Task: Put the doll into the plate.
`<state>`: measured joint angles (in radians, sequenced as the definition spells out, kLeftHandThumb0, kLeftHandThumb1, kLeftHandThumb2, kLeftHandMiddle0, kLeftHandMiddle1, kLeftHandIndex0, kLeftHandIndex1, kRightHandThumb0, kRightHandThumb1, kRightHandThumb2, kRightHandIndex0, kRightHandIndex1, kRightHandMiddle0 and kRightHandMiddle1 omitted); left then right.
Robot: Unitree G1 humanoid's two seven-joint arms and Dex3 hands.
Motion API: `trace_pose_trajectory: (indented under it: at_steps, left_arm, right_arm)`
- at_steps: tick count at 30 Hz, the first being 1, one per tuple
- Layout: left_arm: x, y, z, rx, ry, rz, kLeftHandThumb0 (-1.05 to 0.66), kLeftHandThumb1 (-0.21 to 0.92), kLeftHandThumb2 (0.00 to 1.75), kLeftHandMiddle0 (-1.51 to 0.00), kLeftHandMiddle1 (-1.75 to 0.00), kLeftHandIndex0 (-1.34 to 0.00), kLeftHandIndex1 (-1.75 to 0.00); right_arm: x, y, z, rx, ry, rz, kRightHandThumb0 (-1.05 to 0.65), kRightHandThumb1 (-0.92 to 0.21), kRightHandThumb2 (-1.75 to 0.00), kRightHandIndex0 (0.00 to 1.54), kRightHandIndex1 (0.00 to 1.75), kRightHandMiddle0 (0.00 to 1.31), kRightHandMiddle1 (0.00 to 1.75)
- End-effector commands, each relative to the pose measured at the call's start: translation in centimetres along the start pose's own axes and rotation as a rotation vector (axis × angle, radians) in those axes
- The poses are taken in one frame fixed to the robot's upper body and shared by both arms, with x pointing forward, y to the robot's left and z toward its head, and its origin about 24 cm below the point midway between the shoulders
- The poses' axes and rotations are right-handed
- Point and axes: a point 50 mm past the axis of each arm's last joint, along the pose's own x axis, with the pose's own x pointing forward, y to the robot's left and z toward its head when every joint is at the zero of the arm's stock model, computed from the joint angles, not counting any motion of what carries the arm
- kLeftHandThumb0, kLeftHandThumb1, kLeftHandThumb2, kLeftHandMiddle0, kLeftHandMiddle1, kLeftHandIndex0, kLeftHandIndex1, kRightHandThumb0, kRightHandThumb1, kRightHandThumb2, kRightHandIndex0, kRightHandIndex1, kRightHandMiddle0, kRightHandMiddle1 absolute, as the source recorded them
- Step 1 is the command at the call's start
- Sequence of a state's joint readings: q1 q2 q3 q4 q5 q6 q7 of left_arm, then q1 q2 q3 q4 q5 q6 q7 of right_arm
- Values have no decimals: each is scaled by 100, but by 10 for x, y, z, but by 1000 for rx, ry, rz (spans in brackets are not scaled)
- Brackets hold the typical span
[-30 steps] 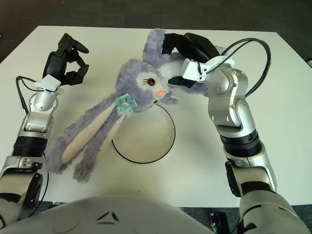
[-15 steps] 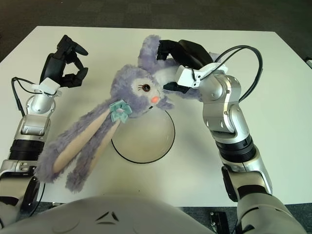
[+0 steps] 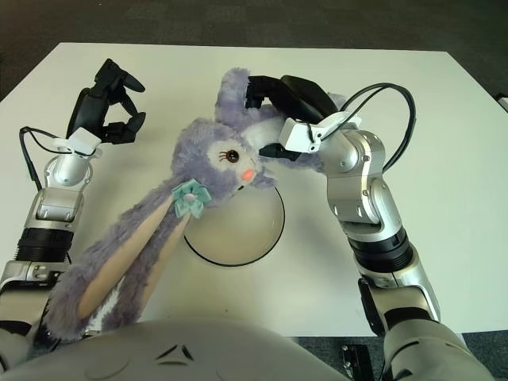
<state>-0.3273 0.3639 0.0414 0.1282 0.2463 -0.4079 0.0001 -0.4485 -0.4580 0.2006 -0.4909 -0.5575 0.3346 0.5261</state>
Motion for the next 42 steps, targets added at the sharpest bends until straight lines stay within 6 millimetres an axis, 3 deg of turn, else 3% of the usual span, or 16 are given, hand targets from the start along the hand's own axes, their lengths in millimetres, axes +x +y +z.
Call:
trace_pose_trajectory:
  at_steps: [1,19,35,36,38,42]
  left_arm:
    - [1,1,0,9,-12,12,-4,45,116,-60,-168,-28,-175]
    - [7,-5,-3,-40,-34,-3,-1,41,119,-60,-165,-30,-175]
    - [12,-8,-6,-77,-20,-18,-1,43,113,-63,-155,-31,-175]
    - [12,-8,-6,-79,-20,-19,-1,43,113,-63,-154,-31,-175]
    - [13,-8,-6,-82,-22,-20,-1,43,112,-63,-154,-30,-175]
    - [14,-9,-6,-91,-28,-22,0,45,111,-63,-153,-29,-175]
  right_arm:
    - [-2,0,4,2,-28,-1,54,-14,-153,75,175,102,175]
    - [-10,3,12,9,-43,9,55,-12,-155,77,175,104,175]
    - [-14,3,18,-63,-52,44,52,-18,-148,71,175,83,175]
    - [-14,3,19,-64,-47,44,33,-11,-152,75,175,83,163]
    - [-14,3,20,-88,-39,58,14,-3,-156,78,175,84,151]
    - [-15,1,25,-161,-16,107,4,-17,-145,60,175,68,163]
